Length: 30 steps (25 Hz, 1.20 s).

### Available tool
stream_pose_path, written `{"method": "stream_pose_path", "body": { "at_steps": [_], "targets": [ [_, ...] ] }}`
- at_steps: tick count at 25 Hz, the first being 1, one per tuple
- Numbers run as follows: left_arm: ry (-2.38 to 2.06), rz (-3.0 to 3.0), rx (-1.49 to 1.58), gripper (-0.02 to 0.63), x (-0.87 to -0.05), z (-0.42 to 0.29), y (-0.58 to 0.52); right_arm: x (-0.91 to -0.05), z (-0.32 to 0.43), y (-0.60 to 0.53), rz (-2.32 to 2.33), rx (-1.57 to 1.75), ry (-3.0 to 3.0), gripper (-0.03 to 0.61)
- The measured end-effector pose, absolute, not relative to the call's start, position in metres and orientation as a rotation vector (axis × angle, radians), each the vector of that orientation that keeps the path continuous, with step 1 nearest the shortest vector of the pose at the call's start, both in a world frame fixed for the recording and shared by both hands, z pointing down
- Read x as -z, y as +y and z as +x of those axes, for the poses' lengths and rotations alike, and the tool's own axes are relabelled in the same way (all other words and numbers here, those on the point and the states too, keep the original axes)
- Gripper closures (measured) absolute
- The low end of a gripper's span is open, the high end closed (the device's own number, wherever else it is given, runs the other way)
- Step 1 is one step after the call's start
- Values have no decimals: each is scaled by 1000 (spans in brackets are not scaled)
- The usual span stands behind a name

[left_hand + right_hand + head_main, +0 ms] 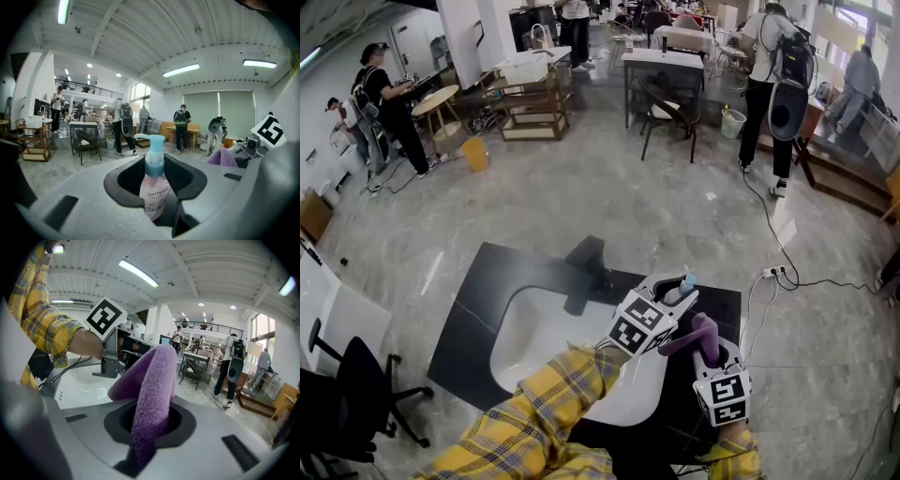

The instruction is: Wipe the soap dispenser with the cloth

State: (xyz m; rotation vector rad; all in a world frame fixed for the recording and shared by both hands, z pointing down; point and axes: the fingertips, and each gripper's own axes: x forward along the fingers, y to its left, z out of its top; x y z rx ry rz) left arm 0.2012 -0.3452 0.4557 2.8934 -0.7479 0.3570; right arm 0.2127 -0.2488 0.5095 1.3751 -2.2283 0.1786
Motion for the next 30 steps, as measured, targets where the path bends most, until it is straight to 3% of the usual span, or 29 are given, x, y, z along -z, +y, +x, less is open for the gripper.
{"method": "stream_pose_path", "body": {
  "at_steps": [30],
  "targets": [
    [-1102,2772,-258,492,-454,200,-348,-522,213,-244,1450,-352,-2228,541]
  ]
}}
